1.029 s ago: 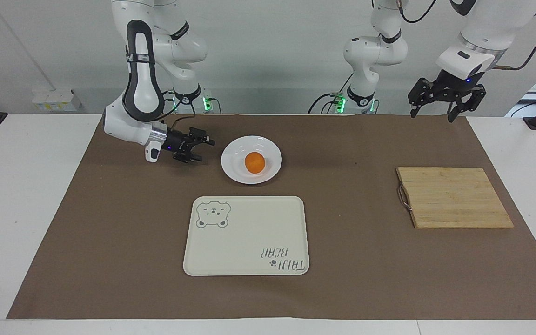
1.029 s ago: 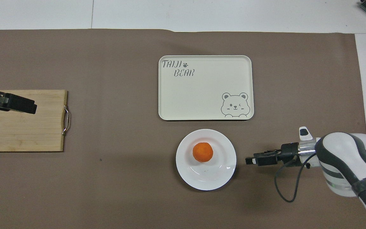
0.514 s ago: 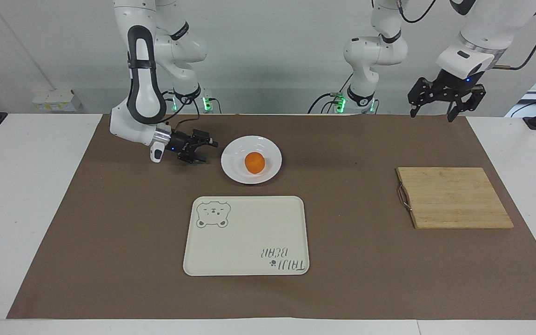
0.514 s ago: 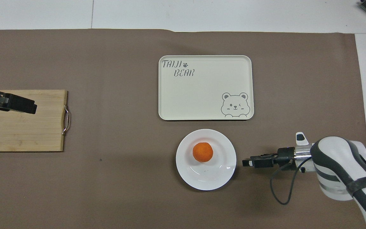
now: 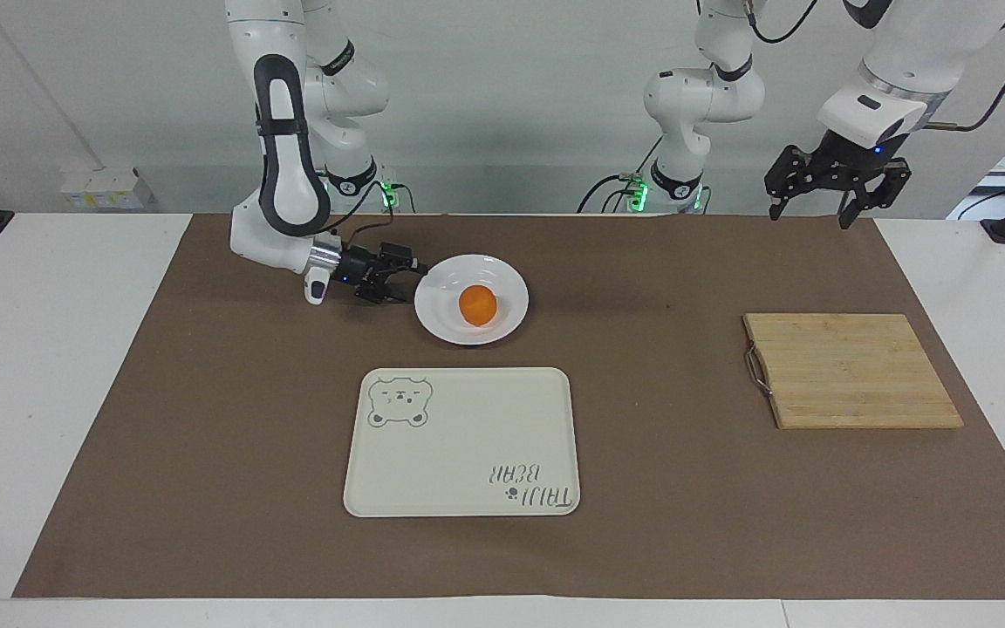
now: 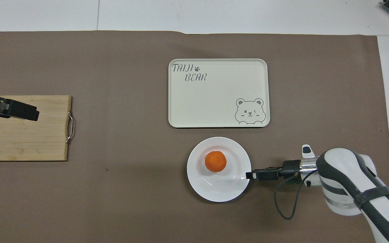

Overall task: Place orange and plate with both arms
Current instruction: 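Grasp the white plate rim with the right gripper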

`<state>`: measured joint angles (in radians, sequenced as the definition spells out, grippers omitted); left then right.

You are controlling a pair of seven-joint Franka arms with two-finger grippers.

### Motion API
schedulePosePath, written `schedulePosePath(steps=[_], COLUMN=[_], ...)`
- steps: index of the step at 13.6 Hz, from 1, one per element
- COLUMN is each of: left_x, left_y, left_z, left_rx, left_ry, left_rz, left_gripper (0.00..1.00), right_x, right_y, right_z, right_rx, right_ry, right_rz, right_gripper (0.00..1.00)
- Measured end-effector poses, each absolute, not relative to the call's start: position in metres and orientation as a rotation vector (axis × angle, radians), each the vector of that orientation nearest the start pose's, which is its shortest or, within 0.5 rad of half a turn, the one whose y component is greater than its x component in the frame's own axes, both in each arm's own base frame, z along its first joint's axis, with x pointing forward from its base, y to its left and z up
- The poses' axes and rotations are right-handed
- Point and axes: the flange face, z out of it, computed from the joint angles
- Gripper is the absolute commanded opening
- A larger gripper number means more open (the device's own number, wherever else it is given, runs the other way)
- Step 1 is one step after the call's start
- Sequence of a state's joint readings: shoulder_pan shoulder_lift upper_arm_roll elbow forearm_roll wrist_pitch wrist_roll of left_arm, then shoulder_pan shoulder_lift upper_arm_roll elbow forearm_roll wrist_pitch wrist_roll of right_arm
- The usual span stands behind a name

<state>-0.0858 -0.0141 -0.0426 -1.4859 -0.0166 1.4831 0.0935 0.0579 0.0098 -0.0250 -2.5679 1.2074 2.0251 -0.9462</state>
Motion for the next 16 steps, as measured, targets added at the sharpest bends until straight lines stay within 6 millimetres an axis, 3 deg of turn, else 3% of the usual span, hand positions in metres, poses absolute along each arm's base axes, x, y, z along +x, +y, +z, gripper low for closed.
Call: schedulePosePath(steps=[4, 7, 8, 10, 15, 16], left_x=[0.536, 0.536, 0.536, 0.536, 0.536, 0.536], left_y=[-0.071, -0.071, -0.071, -0.071, -0.071, -0.071], left_z=[0.664, 0.664, 0.664, 0.664, 0.664, 0.664], left_rx=[-3.138, -3.138, -3.138, -3.138, -3.138, -3.138], left_ry=[0.352, 0.352, 0.352, 0.352, 0.352, 0.352], left_rz=[-0.017, -0.018, -0.018, -0.018, -0.018, -0.017], left_gripper=[1.0, 1.0, 1.0, 1.0, 1.0, 1.0], right_x=[0.405, 0.404, 0.404, 0.403, 0.403, 0.403], right_y=[0.086, 0.089, 0.089, 0.093, 0.094, 0.094], right_z=[0.247, 0.246, 0.246, 0.245, 0.244, 0.244], right_rx=[-2.148, -2.151, -2.156, -2.158, -2.168, -2.168], right_ry=[-0.065, -0.058, -0.057, -0.063, -0.057, -0.056], right_rz=[0.042, 0.04, 0.037, 0.039, 0.038, 0.039], right_gripper=[1.0, 0.99, 0.75, 0.45, 0.0, 0.0])
